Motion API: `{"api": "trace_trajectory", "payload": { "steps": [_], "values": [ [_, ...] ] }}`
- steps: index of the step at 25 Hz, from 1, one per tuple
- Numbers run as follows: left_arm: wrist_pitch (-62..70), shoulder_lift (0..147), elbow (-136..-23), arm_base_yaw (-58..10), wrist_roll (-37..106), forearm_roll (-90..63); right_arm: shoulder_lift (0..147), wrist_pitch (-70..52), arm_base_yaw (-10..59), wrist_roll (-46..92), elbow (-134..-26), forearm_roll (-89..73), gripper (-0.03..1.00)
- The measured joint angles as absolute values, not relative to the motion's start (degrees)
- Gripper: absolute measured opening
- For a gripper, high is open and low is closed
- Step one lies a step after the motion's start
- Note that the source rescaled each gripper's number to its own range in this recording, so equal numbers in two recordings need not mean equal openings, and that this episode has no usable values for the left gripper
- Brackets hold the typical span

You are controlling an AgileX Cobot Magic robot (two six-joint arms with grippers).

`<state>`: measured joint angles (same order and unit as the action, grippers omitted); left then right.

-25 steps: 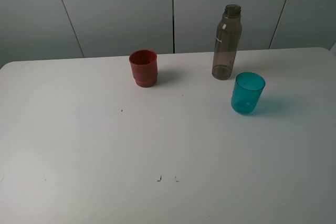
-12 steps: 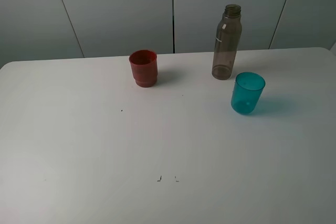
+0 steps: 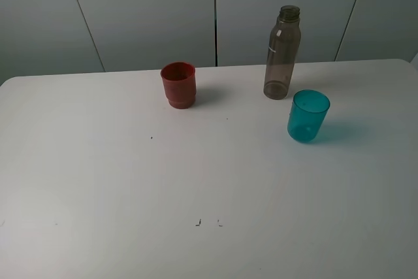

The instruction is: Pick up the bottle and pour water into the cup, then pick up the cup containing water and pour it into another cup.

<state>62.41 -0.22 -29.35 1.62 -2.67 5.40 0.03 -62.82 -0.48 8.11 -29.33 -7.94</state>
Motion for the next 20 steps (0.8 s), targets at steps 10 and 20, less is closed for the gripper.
{"api": "trace_trajectory", "payload": {
  "steps": [10,20],
  "values": [
    [62.4,-0.2,-29.4,1.6,-2.7,5.4,0.0,-62.8,-0.4,8.1,-29.3,-7.9,1.00],
    [62.4,-0.2,-29.4,1.6,-2.7,5.4,0.0,-62.8,-0.4,8.2,-29.3,-7.9,1.00]
  ]
}}
